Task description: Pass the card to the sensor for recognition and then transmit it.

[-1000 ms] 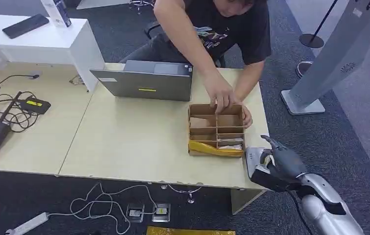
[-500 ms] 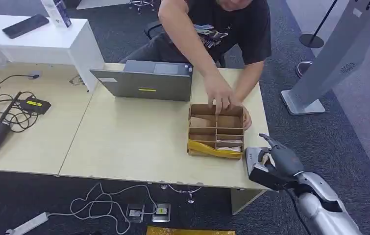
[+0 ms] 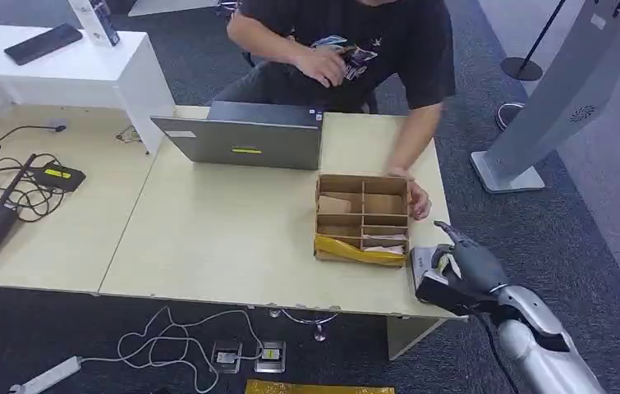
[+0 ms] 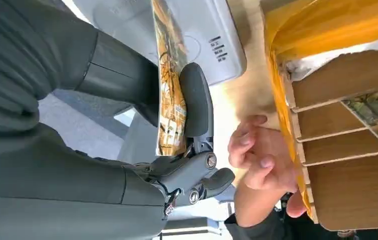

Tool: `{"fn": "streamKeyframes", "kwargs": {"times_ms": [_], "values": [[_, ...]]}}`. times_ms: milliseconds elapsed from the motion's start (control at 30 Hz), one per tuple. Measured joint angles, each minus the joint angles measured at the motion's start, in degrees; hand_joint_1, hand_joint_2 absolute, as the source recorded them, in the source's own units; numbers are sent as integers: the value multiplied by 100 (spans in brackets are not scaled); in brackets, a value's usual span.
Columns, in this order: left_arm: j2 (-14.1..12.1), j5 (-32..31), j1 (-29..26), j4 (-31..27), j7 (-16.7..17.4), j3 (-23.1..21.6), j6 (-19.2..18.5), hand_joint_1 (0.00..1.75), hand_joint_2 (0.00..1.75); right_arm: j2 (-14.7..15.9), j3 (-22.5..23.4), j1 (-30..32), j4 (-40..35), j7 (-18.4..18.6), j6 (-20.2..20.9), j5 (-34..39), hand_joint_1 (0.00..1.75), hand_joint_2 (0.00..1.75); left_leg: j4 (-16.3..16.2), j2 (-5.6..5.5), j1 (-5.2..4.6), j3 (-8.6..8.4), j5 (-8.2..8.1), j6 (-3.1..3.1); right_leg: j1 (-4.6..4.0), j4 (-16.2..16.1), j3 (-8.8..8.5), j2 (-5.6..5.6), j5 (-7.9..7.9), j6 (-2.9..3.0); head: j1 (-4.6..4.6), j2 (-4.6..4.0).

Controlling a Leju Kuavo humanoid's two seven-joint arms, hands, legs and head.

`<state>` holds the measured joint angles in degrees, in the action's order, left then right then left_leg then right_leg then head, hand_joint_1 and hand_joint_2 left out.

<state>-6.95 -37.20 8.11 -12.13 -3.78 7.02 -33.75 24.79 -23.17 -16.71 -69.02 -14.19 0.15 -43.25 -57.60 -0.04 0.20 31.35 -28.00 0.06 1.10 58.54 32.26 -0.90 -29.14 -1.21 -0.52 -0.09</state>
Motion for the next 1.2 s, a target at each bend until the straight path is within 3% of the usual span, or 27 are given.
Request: {"fn": "streamKeyframes", "kwargs": {"times_ms": [167, 367, 567, 767, 867, 1000, 1200], "values": [[-2, -32, -2, 0, 0, 0, 0, 0, 0, 83, 153, -191, -46, 99, 15, 192, 175, 175, -1, 0, -1, 2, 0, 0, 1, 1, 1, 1, 1, 0, 2, 0], [0, -66, -2, 0, -7, 0, 0, 0, 0, 258, 610, -863, -280, 138, 138, 361, 175, 175, -2, 5, -2, 2, 0, 0, 1, 1, 2, 2, 2, -1, 0, 0], [2, -131, 2, 0, -7, 0, 0, 0, 0, 334, 879, -1629, -529, 140, 125, 162, 175, 175, -2, 6, 0, 0, 1, 0, 0, 1, 2, 2, 2, -1, 2, 0], [17, -186, 14, 0, -7, 0, 0, 0, 0, 335, 953, -1958, -608, 46, 127, -11, 175, 175, -1, 2, -1, 7, 0, 0, 0, 2, 2, 1, 2, -1, 0, 0], [22, -282, 50, 0, -7, -7, 0, 0, 0, 251, 859, -2401, -503, -81, 164, -371, 175, 175, 0, 8, -1, 12, 1, 0, 1, 5, 8, 2, 3, 0, 0, 0], [37, -350, 138, -28, -7, -13, 0, 0, 0, 0, 595, -3003, 13, -232, -109, -579, 175, 175, -1, -7, 7, 11, 8, -9, -6, 4, 4, -9, 4, 2, 4, 0], [50, -363, 153, -48, 2, -17, 0, 0, 0, -264, 378, -3344, 635, -338, -260, -669, 175, 175, -1, -12, 7, 19, 10, -11, -6, 7, 6, -10, 4, 3, -2, 0]]}}
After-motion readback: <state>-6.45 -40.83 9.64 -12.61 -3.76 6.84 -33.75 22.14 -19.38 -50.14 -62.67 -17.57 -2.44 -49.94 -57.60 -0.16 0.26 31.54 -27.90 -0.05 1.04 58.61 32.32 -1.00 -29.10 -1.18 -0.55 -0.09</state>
